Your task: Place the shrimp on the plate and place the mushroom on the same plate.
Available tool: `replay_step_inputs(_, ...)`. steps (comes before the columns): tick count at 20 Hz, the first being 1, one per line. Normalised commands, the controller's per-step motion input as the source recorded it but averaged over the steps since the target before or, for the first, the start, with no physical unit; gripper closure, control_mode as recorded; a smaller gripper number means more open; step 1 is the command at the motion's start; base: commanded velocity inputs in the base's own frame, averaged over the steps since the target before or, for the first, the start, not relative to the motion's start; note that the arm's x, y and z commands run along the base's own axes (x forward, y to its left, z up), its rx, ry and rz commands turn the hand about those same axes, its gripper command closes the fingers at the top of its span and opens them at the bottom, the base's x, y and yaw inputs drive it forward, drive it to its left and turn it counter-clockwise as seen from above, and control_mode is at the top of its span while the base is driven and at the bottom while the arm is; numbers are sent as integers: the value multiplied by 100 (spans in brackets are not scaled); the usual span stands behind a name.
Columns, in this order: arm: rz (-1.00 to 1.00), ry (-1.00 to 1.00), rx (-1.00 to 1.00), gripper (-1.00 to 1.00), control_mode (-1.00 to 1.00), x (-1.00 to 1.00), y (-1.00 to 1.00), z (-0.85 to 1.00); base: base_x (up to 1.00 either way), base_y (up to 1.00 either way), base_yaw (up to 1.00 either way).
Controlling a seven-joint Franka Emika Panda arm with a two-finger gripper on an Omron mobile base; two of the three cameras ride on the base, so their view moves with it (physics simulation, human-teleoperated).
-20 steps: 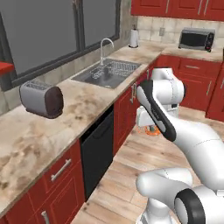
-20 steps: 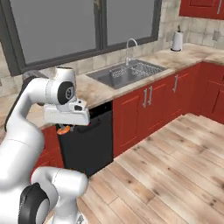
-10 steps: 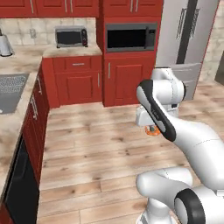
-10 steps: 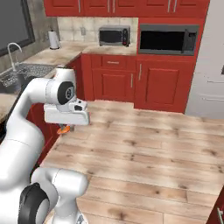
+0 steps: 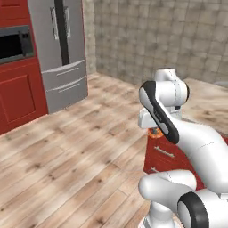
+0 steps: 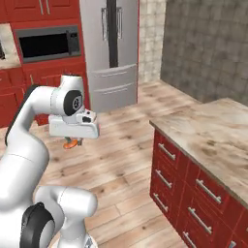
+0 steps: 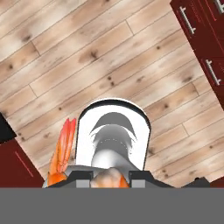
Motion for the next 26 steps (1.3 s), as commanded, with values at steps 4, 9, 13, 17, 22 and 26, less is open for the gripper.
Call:
replay_step_inputs(4,0,0,0,100,100,0,0,0,0,0,-100)
replay_step_inputs(9,0,0,0,100,100,0,0,0,0,0,-99)
replay_step_inputs(13,0,0,0,100,100,0,0,0,0,0,-88)
replay_step_inputs(17,0,0,0,100,100,0,0,0,18,0,-60)
replay_step_inputs(22,0,0,0,100,100,0,0,0,44,-1,-20)
replay_step_inputs(26,0,0,0,100,100,0,0,0,76,-7,0)
